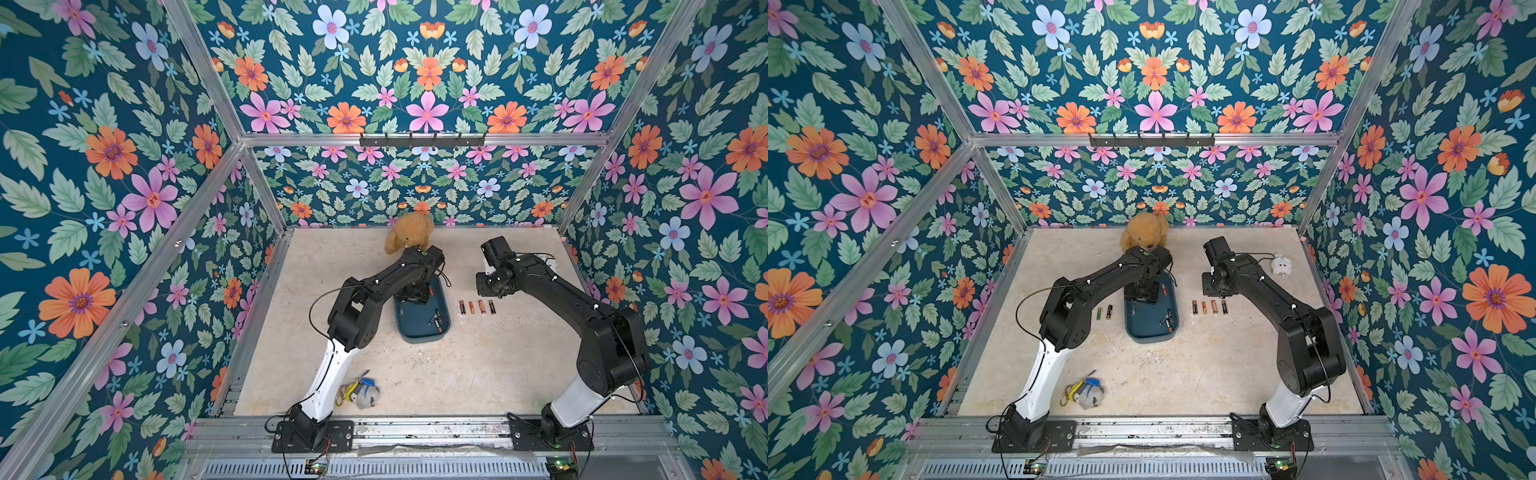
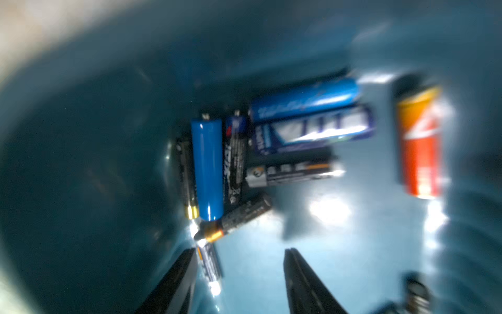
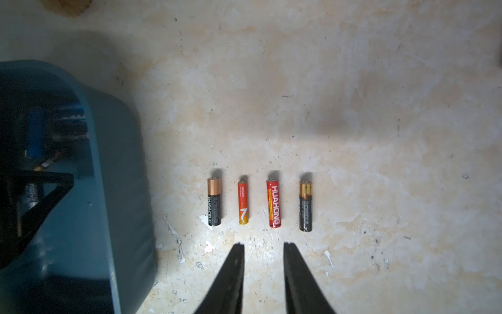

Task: Take the batteries out of the storage box
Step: Pick up the battery from the storage box.

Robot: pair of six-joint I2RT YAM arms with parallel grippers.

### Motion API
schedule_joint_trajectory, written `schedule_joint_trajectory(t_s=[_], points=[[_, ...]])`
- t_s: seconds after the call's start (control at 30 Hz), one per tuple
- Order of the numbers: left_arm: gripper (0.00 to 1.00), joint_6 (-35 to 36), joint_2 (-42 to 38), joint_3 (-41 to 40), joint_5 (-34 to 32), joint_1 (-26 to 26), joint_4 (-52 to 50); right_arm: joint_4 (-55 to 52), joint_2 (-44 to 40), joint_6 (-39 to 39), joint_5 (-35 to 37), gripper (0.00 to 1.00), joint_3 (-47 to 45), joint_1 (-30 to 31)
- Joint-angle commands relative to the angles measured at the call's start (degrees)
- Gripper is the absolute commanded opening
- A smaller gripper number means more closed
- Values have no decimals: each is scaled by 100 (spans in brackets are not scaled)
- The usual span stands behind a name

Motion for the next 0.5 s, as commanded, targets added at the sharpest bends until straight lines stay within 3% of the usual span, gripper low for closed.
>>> schedule_joint_trajectory(t_s=[0.0, 0.3, 0.47], points=[[57, -147, 41, -32, -143, 2, -244, 124, -165, -129, -73, 31, -3, -15], [57, -218, 107, -91, -78, 4, -262, 149, -141, -222, -118, 31, 8, -68], [50, -245, 40, -329, 264, -5, 51, 97, -152, -223, -65, 31, 75, -86]])
